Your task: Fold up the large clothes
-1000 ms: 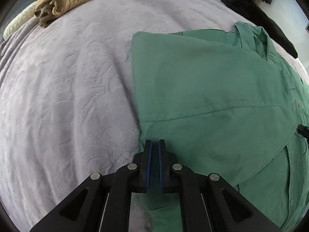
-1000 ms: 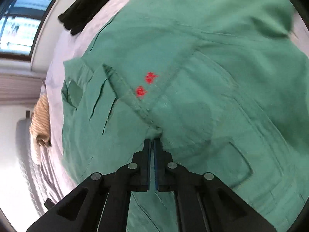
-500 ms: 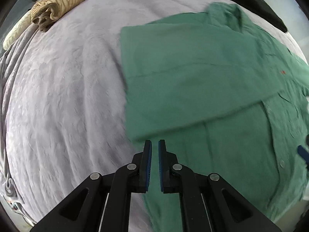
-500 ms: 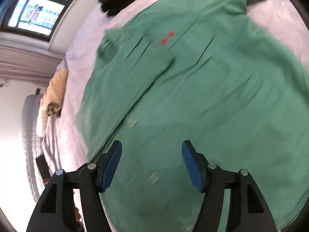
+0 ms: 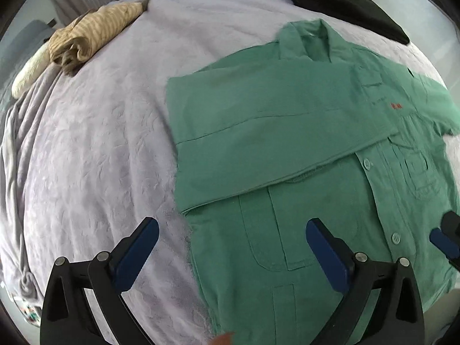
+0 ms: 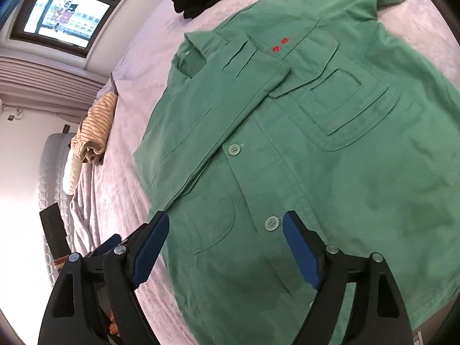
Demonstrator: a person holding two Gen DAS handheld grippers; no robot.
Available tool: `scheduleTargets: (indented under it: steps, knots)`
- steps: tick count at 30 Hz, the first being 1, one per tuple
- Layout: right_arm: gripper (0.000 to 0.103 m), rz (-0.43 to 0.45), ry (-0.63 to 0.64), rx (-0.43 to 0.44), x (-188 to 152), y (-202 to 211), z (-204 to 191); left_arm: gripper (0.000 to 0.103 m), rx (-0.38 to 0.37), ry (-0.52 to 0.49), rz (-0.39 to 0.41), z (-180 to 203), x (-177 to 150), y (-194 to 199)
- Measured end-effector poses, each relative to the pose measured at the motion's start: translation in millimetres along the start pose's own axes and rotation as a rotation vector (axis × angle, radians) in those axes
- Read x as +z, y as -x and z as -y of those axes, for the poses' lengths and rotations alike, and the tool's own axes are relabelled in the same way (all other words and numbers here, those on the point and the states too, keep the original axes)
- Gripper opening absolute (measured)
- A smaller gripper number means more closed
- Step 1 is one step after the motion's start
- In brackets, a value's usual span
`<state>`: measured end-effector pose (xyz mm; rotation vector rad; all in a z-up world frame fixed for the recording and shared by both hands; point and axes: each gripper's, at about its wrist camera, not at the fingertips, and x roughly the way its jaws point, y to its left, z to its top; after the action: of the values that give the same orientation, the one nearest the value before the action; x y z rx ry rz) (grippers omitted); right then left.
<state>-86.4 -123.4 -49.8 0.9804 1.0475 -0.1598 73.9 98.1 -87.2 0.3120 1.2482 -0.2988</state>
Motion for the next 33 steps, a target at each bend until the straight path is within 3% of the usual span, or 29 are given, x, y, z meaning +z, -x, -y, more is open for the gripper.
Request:
scheduleTargets:
  steps: [3, 10, 18, 24, 33]
  knots:
    - [0.103, 0.027, 0.012, -0.005, 3.6, 9.0, 2.8, 0.103, -0.019, 0.007, -0.035, -5.8, 8.0, -12.2]
    - [0.103, -0.004, -0.026, 0.052, 25.7, 13.8, 18.3, 0.103, -0.048, 0.019, -0.04, -4.7, 2.1, 0.9]
    - [0.103, -0.028, -0.029, 0.079, 86.2, 21.7, 45.6, 0.103, -0.046, 0.086, -0.055, 25.0, 9.1, 21.6]
    - [0.103, -0.031, -0.038, 0.048, 143.3, 39.9, 86.9, 0.103, -0.075, 0.097, -0.078, 74.0, 21.7, 14.6]
    - [0.103, 0.092, -0.167, -0.009, 222.2, 85.9, 182.3, 0.103, -0.122, 0.053, -0.097, 168.4, 44.8, 4.0]
